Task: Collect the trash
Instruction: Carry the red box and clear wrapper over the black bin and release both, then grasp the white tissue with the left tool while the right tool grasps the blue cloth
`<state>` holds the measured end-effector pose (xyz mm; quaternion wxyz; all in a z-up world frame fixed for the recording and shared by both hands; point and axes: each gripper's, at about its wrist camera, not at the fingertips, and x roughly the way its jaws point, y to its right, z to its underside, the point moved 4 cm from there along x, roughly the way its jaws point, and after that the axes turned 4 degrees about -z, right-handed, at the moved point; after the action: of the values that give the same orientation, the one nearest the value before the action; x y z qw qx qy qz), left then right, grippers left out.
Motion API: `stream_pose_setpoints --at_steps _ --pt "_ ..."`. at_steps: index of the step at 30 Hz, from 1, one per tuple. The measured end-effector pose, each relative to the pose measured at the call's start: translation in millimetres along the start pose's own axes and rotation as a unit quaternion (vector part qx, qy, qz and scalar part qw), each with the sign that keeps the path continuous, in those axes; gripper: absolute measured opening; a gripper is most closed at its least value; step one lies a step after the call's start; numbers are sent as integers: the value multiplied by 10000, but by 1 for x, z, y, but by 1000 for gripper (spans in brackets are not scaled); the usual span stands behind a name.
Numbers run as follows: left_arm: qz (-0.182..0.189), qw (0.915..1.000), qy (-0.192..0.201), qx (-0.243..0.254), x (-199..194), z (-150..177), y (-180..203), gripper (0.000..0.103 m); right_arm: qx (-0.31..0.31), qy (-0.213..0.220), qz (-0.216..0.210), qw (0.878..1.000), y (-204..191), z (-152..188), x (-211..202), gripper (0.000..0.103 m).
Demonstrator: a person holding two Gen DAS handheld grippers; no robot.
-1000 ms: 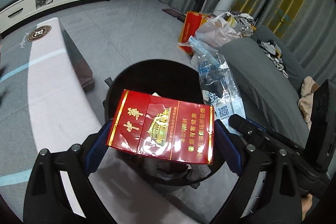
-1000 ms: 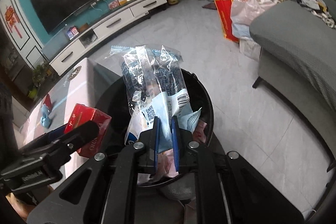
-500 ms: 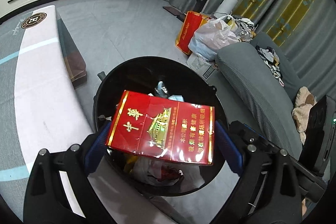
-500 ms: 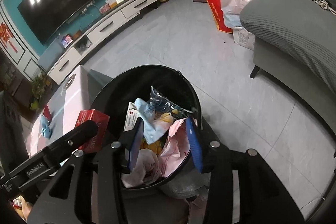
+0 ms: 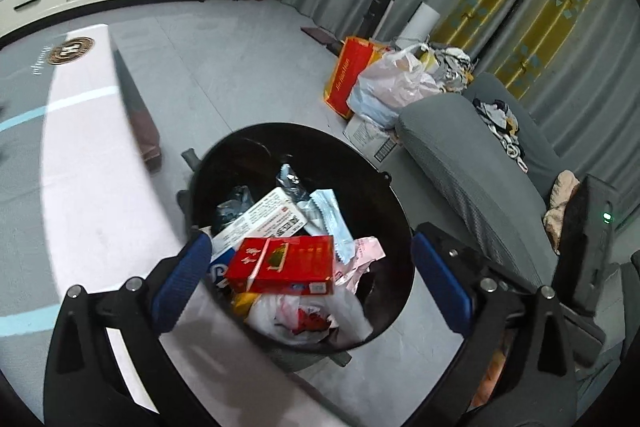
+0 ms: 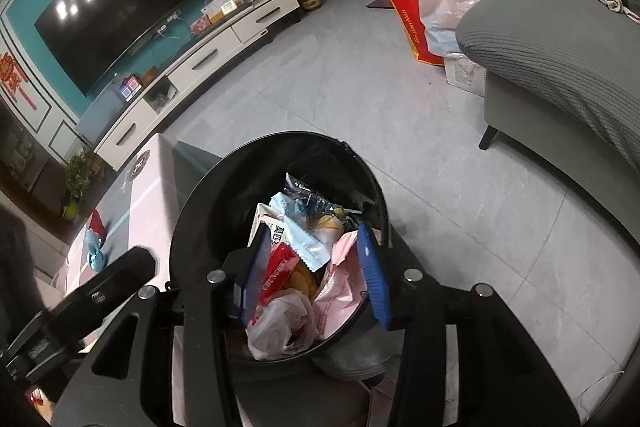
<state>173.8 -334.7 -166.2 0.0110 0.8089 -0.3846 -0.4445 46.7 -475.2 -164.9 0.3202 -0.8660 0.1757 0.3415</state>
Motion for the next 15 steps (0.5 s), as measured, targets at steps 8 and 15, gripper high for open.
stream_pose_setpoints --at_steps 8,15 --pt "-380 9986 276 -235 -61 24 -40 100 -367 -5 -205 9991 -37 9 2 46" --pt "-1084 9924 564 -113 -118 50 -88 100 -1010 17 -467 9938 -91 25 5 51"
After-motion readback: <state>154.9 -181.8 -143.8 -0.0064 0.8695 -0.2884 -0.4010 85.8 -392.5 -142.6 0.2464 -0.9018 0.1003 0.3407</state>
